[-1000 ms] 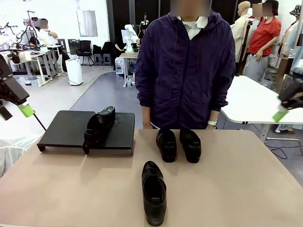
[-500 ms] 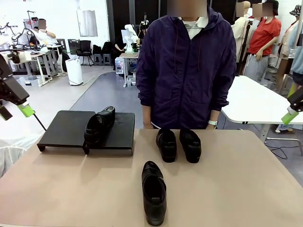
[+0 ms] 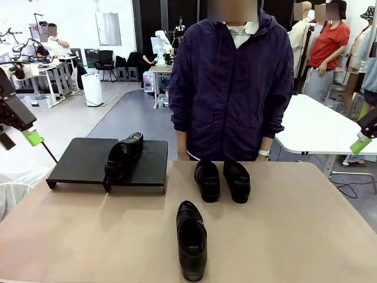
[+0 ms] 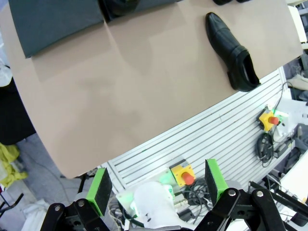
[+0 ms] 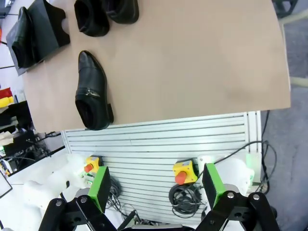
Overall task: Organize the shoes by placing them on the stand.
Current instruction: Place the Shoe from the middle of the table onto the Shoes Stand.
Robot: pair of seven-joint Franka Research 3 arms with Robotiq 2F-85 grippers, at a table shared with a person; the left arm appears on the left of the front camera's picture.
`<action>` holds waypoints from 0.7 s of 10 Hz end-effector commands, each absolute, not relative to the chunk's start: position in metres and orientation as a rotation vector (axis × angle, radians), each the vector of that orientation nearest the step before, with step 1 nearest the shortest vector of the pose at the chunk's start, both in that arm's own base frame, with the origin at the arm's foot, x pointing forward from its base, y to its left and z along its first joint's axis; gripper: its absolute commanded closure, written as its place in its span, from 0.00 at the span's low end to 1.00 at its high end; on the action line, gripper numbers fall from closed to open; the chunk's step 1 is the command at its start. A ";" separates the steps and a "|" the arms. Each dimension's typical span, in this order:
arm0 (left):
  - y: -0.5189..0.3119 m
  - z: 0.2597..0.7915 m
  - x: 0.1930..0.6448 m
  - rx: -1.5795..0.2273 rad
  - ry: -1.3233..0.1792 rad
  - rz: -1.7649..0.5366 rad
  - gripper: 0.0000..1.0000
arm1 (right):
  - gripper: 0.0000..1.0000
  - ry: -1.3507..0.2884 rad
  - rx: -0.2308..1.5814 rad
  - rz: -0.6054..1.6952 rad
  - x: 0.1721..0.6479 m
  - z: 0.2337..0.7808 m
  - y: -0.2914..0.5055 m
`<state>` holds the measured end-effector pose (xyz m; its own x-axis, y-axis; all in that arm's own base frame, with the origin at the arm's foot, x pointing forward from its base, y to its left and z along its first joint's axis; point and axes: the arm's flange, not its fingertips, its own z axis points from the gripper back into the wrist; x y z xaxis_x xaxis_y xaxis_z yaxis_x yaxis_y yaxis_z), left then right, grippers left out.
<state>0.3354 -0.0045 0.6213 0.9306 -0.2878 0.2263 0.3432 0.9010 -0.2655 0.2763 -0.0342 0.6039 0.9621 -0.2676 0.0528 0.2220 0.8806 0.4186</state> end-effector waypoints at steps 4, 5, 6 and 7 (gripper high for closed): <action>-0.109 0.634 0.325 -0.275 -0.199 -0.464 0.00 | 0.00 -0.108 0.438 -0.241 0.277 0.607 -0.034; -0.166 0.627 0.316 -0.172 -0.175 -0.433 0.00 | 0.00 -0.108 0.438 -0.241 0.277 0.607 -0.034; -0.209 0.611 0.311 -0.106 -0.159 -0.429 0.00 | 0.00 -0.108 0.438 -0.241 0.277 0.607 -0.034; -0.245 0.593 0.306 -0.102 -0.137 -0.456 0.00 | 0.00 -0.108 0.438 -0.241 0.277 0.607 -0.034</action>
